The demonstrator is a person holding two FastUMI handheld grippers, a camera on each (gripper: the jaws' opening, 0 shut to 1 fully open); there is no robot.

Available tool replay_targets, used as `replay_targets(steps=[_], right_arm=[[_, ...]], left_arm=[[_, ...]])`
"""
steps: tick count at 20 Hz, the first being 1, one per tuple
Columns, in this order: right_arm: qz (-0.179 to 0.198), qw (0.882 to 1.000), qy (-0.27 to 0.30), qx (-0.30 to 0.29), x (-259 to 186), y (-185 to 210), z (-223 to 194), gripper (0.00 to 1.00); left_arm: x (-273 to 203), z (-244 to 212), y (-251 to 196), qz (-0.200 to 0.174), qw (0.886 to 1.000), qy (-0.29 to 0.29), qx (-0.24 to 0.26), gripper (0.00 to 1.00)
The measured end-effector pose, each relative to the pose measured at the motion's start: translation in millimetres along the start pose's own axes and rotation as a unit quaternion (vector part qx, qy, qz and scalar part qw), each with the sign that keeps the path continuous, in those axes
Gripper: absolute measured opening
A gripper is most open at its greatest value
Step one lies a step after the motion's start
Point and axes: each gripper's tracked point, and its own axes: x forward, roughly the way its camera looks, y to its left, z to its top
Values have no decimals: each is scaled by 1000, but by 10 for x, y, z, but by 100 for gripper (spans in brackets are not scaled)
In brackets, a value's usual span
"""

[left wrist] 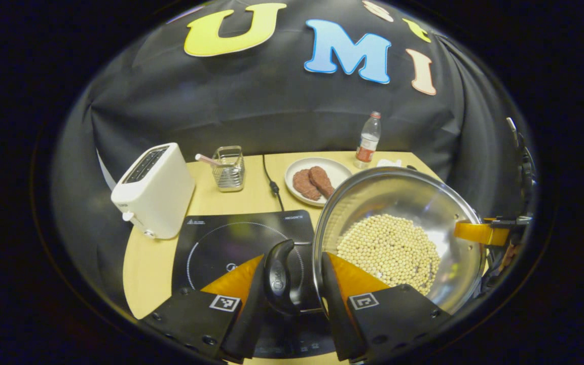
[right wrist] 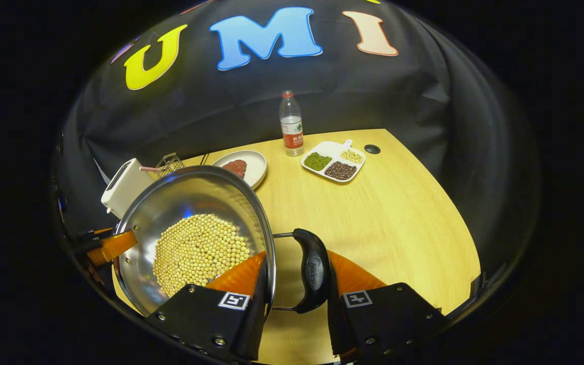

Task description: First push the handle of the pot to place it horizontally, then grasp the pot with both hands and set it on the induction cooktop.

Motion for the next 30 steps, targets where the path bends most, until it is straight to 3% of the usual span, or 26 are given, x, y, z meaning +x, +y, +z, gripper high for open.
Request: replay_targets(steps=[2, 9, 11, 12, 27, 30], right_arm=[[4, 1000, 2, 1, 15, 158, -35, 52], [19, 1000, 10, -4, 112, 671, -137, 52], [22, 1000, 12, -9, 140, 783, -148, 52], [23, 1000, 12, -11, 160, 832, -143, 52], [40, 999, 24, -16, 470, 1606, -214, 52], [42, 999, 28, -15, 554, 1738, -232, 52]], left_arm=[[-32, -20, 170, 3, 1000, 3, -2, 64], [-107, -113, 757, 18, 1000, 4, -12, 60], [-105, -146, 879, 20, 1000, 6, -19, 64], [-101, -157, 934, 21, 1000, 7, -20, 60], [-17, -233, 1818, 44, 998, 11, -35, 64], [43, -258, 1992, 47, 998, 15, -39, 60]])
